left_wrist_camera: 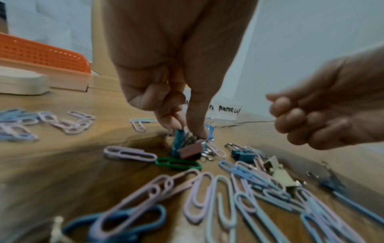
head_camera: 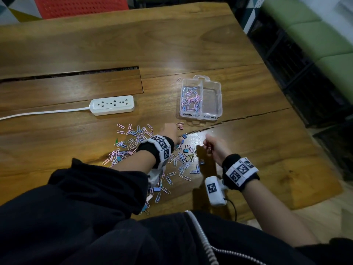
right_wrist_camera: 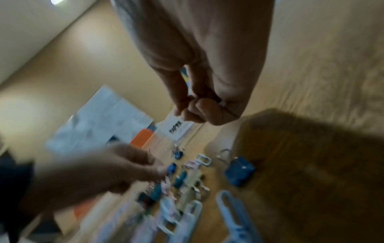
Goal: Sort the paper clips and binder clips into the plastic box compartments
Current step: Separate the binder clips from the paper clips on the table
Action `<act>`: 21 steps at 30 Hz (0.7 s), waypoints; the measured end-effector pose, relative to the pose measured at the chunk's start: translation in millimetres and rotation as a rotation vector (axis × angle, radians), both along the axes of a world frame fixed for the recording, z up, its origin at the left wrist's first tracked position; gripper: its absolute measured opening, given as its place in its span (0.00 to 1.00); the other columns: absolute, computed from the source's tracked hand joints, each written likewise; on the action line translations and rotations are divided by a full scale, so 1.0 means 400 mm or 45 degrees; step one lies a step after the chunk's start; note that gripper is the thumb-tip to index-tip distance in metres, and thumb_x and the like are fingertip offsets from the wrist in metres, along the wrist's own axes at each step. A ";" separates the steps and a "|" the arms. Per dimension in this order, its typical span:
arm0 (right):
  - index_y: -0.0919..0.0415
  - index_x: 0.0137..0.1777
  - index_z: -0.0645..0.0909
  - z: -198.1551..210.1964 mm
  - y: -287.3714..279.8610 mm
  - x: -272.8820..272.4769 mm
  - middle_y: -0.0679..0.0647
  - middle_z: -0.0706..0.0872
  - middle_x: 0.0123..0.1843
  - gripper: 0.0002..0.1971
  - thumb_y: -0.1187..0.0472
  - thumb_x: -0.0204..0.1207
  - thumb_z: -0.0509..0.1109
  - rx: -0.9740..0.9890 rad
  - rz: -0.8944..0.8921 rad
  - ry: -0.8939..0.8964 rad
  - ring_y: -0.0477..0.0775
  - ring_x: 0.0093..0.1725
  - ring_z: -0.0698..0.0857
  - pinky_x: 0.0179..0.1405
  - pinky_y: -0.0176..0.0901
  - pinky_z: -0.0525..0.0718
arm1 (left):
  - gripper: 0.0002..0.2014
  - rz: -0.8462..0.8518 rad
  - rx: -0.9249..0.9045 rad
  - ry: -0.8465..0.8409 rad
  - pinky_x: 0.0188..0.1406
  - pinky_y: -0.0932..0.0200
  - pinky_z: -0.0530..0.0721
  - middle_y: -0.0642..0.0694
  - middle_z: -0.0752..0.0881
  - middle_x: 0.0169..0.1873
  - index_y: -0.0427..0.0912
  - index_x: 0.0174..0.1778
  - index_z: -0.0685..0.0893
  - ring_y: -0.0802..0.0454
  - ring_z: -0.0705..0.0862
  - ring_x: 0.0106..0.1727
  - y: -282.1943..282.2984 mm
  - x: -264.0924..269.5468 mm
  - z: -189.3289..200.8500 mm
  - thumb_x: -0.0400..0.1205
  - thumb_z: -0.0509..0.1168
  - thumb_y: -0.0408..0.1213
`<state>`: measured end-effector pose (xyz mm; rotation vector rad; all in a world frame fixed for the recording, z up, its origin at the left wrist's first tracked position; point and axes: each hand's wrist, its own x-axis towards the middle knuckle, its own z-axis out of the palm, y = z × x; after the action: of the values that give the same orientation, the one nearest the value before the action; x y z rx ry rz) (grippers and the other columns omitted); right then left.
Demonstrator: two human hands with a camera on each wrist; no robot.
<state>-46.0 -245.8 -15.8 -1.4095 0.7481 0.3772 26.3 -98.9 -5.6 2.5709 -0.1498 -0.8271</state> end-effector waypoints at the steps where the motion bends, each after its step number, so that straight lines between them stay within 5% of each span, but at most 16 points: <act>1: 0.57 0.31 0.74 -0.003 0.011 0.001 0.50 0.76 0.31 0.16 0.59 0.82 0.57 -0.223 0.106 -0.006 0.46 0.29 0.71 0.28 0.34 0.69 | 0.12 -0.034 0.042 -0.029 0.46 0.53 0.86 0.38 0.87 0.45 0.30 0.49 0.82 0.44 0.87 0.45 0.001 -0.001 0.003 0.77 0.70 0.37; 4: 0.60 0.42 0.78 -0.028 0.042 0.008 0.57 0.84 0.48 0.11 0.67 0.81 0.55 -0.737 0.351 -0.035 0.55 0.47 0.82 0.45 0.47 0.83 | 0.14 -0.125 0.106 -0.110 0.57 0.50 0.82 0.34 0.84 0.57 0.29 0.57 0.81 0.38 0.83 0.59 0.009 -0.010 0.004 0.79 0.67 0.33; 6: 0.65 0.52 0.79 -0.033 0.061 0.007 0.63 0.81 0.57 0.11 0.64 0.81 0.55 -0.930 0.465 -0.025 0.61 0.56 0.80 0.57 0.52 0.82 | 0.13 -0.134 0.083 -0.110 0.57 0.49 0.81 0.34 0.84 0.56 0.29 0.56 0.81 0.38 0.82 0.59 0.020 -0.016 -0.004 0.80 0.66 0.34; 9: 0.63 0.53 0.78 -0.030 0.079 0.001 0.60 0.77 0.56 0.13 0.54 0.78 0.63 -1.186 0.628 -0.028 0.57 0.57 0.77 0.56 0.48 0.77 | 0.05 -0.044 -0.079 -0.087 0.51 0.53 0.79 0.37 0.83 0.49 0.34 0.49 0.81 0.43 0.81 0.51 0.041 -0.022 -0.017 0.80 0.64 0.32; 12: 0.61 0.50 0.79 -0.025 0.082 -0.001 0.57 0.77 0.56 0.10 0.55 0.75 0.68 -1.219 0.647 -0.025 0.54 0.55 0.76 0.51 0.44 0.77 | 0.09 0.146 -0.227 -0.082 0.51 0.54 0.80 0.37 0.84 0.51 0.32 0.53 0.82 0.43 0.82 0.51 0.061 -0.022 -0.024 0.82 0.59 0.30; 15: 0.64 0.49 0.81 -0.029 0.077 0.002 0.60 0.79 0.57 0.07 0.60 0.76 0.68 -1.163 0.692 -0.020 0.56 0.56 0.78 0.51 0.43 0.76 | 0.13 0.376 -0.416 -0.012 0.34 0.61 0.76 0.42 0.82 0.45 0.31 0.54 0.83 0.47 0.79 0.42 0.075 -0.016 -0.016 0.84 0.54 0.30; 18: 0.63 0.46 0.79 -0.032 0.071 -0.001 0.61 0.78 0.57 0.04 0.62 0.77 0.66 -1.087 0.699 -0.015 0.58 0.56 0.79 0.50 0.42 0.75 | 0.12 0.662 -0.637 0.236 0.23 0.62 0.67 0.44 0.77 0.31 0.36 0.41 0.79 0.52 0.71 0.26 0.081 0.000 -0.010 0.83 0.51 0.29; 21: 0.61 0.41 0.74 -0.031 0.060 -0.009 0.59 0.78 0.53 0.04 0.65 0.77 0.65 -1.049 0.667 -0.056 0.56 0.51 0.79 0.48 0.43 0.80 | 0.15 0.744 -0.658 0.350 0.20 0.62 0.65 0.45 0.71 0.25 0.41 0.30 0.71 0.52 0.68 0.22 0.087 0.003 -0.010 0.84 0.54 0.38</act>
<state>-49.5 -221.8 -28.3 -2.3996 0.4952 0.4601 27.6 -64.2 -9.8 1.8453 0.4023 -0.7712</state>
